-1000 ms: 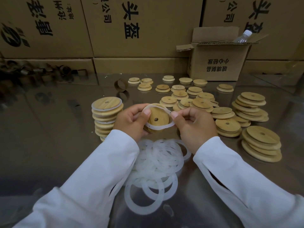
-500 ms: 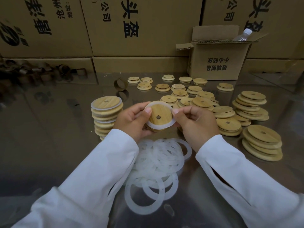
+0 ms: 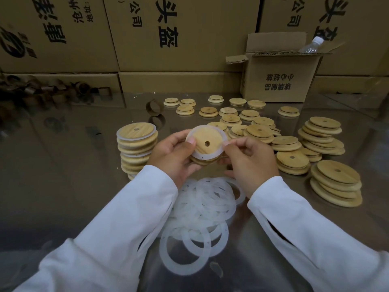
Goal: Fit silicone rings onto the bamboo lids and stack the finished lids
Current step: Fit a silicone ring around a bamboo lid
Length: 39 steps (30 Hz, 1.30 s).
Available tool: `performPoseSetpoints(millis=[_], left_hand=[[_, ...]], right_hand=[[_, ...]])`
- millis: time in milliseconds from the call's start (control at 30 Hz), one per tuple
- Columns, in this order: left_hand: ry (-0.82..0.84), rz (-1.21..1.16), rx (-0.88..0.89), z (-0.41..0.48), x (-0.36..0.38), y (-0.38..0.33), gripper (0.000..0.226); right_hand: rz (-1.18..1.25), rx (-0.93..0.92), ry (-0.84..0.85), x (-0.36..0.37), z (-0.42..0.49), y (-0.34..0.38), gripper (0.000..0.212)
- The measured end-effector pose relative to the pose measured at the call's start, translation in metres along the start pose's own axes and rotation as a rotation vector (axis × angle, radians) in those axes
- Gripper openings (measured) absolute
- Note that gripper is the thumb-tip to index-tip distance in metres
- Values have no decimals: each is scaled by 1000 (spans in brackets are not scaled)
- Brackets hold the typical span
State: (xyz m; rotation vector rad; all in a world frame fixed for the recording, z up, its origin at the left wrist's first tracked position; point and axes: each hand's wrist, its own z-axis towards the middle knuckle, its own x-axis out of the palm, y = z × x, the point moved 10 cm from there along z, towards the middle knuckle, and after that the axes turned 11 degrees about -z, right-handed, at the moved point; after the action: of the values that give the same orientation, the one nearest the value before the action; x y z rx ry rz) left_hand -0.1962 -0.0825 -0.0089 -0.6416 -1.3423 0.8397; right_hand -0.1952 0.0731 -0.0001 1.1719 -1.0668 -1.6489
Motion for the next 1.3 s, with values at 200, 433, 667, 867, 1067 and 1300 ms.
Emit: performPoseSetpoints(millis=[200, 433, 667, 867, 1067, 1300], left_hand=[[62, 182, -26, -2, 2, 7, 20], [59, 342, 58, 2, -6, -1, 11], [56, 332, 42, 2, -7, 2, 11], [14, 347, 56, 1, -9, 1, 11], [-46, 153, -21, 0, -10, 7, 8], [18, 154, -98, -2, -2, 12, 11]], right_hand=[[-181, -137, -56, -11, 2, 12, 21], [-243, -196, 41, 2, -3, 18, 21], [-188, -94, -7, -3, 4, 9, 24], [-202, -151, 12, -4, 0, 15, 20], [-216, -202, -26, -5, -7, 21, 12], [-332, -285, -39, -7, -7, 27, 21]])
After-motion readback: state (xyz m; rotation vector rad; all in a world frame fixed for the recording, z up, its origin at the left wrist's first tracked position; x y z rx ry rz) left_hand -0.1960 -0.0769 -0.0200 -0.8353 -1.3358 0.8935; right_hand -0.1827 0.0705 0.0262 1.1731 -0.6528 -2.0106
